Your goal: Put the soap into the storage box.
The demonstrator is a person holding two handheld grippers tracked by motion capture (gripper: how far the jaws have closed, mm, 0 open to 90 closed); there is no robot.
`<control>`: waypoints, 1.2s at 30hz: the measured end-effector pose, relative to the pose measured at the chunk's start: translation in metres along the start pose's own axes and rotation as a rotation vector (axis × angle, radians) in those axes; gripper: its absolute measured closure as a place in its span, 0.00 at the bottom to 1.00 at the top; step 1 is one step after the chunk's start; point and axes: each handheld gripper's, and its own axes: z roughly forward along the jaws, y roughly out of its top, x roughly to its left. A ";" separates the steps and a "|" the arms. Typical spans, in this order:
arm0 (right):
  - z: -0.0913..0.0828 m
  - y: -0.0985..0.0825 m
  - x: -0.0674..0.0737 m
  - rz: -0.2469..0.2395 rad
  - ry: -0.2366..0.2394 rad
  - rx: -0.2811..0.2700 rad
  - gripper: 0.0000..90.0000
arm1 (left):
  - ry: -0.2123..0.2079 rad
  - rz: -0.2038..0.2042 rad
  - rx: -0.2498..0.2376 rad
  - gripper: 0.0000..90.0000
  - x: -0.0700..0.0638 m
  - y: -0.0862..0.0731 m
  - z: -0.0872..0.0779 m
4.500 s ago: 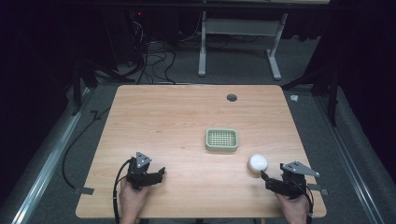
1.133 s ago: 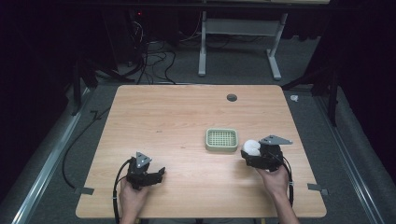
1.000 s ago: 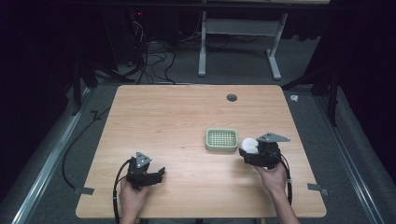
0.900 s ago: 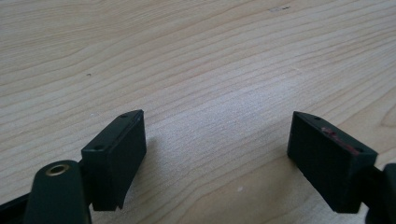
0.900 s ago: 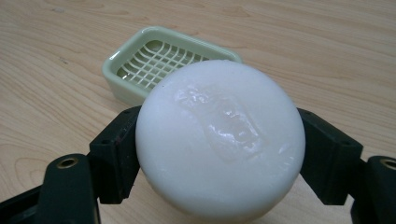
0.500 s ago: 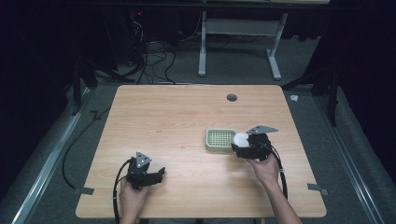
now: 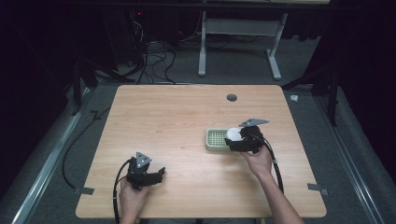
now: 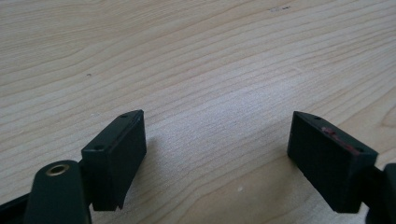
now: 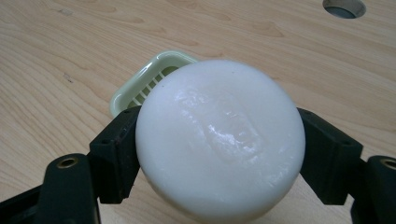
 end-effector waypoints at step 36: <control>0.055 0.015 0.012 -0.020 0.018 0.068 0.27 | -0.002 -0.001 0.000 0.22 0.000 0.000 0.000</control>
